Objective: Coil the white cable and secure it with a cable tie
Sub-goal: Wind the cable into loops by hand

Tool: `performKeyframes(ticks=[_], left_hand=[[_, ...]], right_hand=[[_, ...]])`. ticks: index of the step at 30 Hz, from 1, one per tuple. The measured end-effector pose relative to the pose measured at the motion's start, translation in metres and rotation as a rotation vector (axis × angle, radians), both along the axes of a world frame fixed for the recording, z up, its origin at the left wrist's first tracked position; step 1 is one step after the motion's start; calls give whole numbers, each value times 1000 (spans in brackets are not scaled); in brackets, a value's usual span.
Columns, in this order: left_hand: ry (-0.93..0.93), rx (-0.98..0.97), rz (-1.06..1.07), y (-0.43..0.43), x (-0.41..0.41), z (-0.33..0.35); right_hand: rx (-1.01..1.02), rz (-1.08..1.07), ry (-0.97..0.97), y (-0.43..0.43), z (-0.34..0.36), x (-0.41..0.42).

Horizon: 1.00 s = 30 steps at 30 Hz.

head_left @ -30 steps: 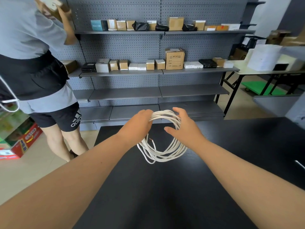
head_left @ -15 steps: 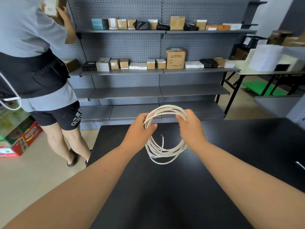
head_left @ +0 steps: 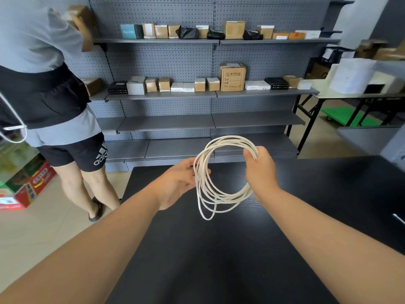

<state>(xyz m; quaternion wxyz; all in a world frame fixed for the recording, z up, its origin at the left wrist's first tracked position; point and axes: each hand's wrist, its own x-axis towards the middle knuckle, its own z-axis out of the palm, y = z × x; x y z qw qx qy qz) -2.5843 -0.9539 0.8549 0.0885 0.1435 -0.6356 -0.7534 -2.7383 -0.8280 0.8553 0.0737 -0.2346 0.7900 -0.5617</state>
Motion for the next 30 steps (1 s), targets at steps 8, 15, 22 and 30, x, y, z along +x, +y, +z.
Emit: performKeyframes(ticks=[8, 15, 22, 30], left_hand=[[-116, -188, -150, -2, 6, 7], [-122, -198, -17, -3, 5, 2], [-119, -190, 167, 4, 3, -9], [-98, -311, 442, 32, -9, -17]], right_hand=[[-58, -30, -129, -4, -5, -2], [-90, -23, -159, -6, -5, 0], [-106, -40, -151, -7, -9, 4], [-155, -146, -168, -11, -10, 13]])
